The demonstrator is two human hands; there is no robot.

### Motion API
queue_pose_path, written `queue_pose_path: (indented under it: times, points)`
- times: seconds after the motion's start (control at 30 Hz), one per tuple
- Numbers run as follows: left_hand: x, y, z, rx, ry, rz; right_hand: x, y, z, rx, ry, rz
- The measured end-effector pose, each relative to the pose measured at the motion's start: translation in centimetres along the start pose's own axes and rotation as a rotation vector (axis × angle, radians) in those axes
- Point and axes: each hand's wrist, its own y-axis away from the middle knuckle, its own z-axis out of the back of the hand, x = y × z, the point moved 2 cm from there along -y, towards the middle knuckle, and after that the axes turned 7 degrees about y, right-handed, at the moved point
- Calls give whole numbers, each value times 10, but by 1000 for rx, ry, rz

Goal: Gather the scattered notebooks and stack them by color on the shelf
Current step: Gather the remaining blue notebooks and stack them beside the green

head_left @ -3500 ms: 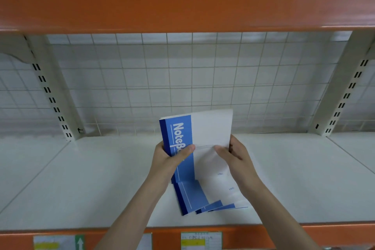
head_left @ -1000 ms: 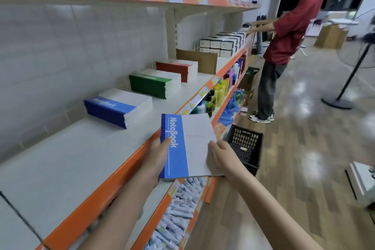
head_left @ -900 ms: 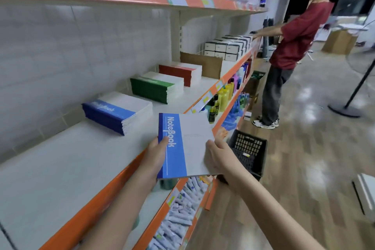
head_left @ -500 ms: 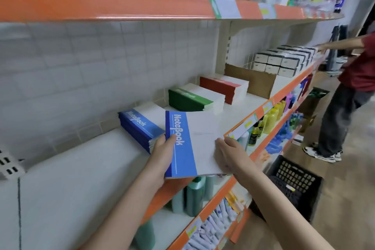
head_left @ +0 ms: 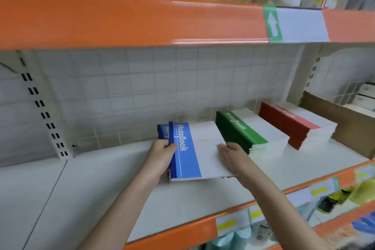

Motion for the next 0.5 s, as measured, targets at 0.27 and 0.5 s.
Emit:
queue_pose_path:
  times: [0.27, 0.5]
  points:
    - [-2, -28, 3, -243, -201, -99, 13, -56, 6, 113, 113, 134]
    - [4, -38, 1, -385, -431, -146, 16, -80, -1, 62, 407, 356]
